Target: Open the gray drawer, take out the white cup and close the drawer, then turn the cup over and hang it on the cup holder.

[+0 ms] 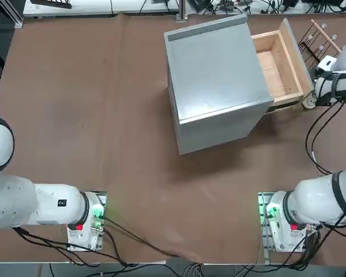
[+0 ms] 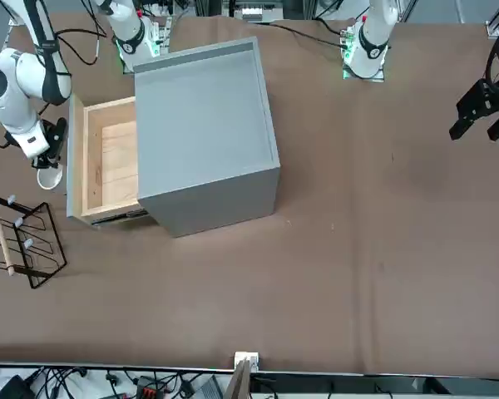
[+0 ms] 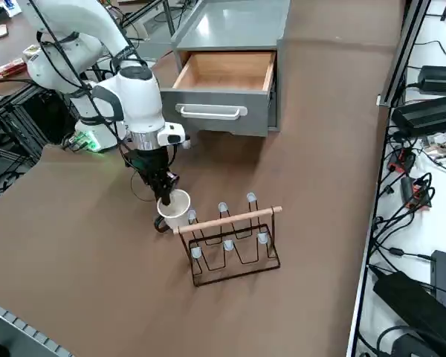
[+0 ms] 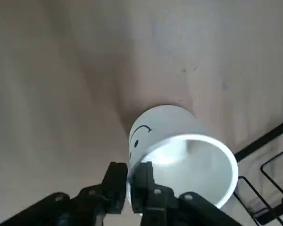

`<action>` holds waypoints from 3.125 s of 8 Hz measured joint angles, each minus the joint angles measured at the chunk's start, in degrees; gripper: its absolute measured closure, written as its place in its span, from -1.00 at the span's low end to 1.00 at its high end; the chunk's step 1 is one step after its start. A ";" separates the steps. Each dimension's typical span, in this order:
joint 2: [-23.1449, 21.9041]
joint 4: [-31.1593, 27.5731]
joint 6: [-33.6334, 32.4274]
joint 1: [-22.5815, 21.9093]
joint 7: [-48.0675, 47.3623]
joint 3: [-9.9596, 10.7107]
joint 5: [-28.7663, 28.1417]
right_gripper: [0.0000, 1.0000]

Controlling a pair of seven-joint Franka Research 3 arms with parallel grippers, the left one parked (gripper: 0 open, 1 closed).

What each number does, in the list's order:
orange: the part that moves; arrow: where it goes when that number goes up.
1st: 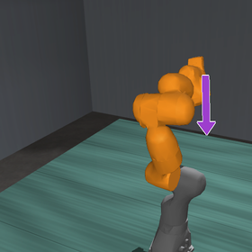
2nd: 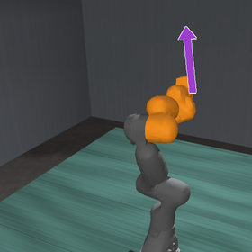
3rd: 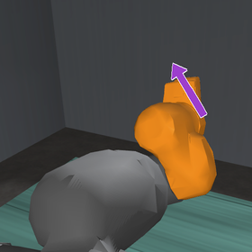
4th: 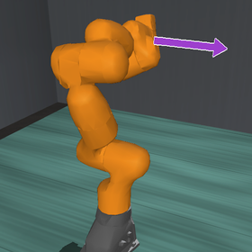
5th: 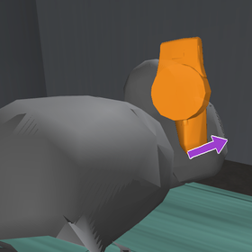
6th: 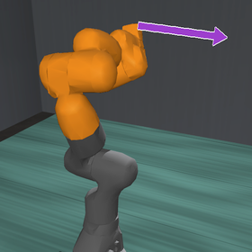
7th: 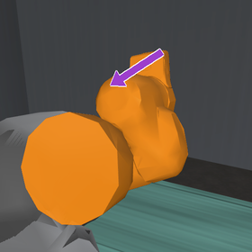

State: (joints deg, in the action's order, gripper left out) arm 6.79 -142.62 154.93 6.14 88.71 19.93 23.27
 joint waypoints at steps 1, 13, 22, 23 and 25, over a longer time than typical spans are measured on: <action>0.07 0.11 0.07 0.00 0.00 -0.12 0.00 0.33; -7.31 25.01 -42.76 -13.28 -24.12 -2.35 -29.45 0.45; -4.17 25.16 -42.30 -24.61 -44.19 -2.38 -38.98 0.72; -3.99 25.16 -42.30 -25.82 -46.50 -2.34 -39.79 0.72; -3.93 25.16 -42.19 -29.03 -52.07 -2.35 -40.15 0.71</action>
State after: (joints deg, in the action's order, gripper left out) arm 2.86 -117.47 112.75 -22.89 36.64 17.58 -16.88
